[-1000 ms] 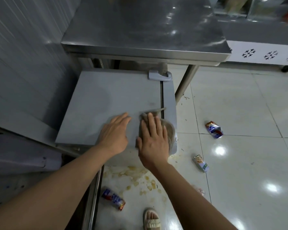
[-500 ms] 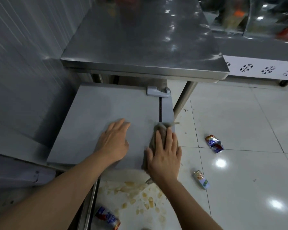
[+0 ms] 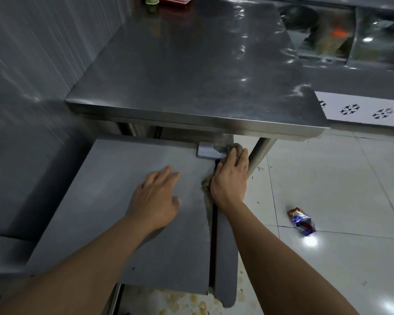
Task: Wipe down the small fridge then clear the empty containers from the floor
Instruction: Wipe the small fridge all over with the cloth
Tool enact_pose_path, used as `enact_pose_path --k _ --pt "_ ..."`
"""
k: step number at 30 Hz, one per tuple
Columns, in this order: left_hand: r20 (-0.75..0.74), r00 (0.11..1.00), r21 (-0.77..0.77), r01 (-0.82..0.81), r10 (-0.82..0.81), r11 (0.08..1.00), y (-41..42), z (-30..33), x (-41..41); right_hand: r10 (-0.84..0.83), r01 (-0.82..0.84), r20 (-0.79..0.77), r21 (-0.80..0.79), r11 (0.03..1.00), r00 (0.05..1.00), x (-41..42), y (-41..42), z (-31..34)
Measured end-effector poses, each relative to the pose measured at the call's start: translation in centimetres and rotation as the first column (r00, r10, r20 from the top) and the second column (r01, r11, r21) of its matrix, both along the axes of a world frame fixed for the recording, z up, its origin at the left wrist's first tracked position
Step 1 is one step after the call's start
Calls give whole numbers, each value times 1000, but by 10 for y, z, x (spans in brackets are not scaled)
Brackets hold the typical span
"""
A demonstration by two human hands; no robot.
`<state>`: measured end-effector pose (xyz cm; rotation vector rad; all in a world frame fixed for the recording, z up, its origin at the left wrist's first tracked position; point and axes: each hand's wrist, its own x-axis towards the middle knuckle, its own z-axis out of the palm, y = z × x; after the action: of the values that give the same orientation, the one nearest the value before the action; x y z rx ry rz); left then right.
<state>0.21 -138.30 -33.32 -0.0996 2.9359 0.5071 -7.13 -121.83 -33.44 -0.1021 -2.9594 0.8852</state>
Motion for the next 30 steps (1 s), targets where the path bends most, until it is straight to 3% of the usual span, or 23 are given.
enact_pose_path --k 5,8,12,15,19,25,28,30 --pt "-20 998 -42 54 -55 998 -5 8 -9 347 -328 -64 205 922 936 -30 5 5" --pt "-19 996 -75 84 -85 994 -16 11 -12 236 -226 -47 159 961 971 -30 5 5" --pt "7 998 -103 -63 64 993 -48 12 -13 81 -79 -27 50 996 996 -16 8 -4" --pt "65 991 -75 -116 121 990 -60 9 -13 152 -146 -41 116 982 988 -24 7 -3" --pt "32 996 -75 -86 89 993 -63 5 -11 243 -208 -132 235 949 961 -32 -5 7" --pt "11 999 -78 -49 50 996 -66 7 -8 248 -237 -152 88 968 957 -8 -33 7" --pt "13 999 -77 -37 38 996 -65 11 -8 467 -437 -78 249 865 881 -21 -47 9" --pt "25 999 -90 -24 27 996 -65 13 -7 508 -469 -19 359 807 861 -34 -51 10"
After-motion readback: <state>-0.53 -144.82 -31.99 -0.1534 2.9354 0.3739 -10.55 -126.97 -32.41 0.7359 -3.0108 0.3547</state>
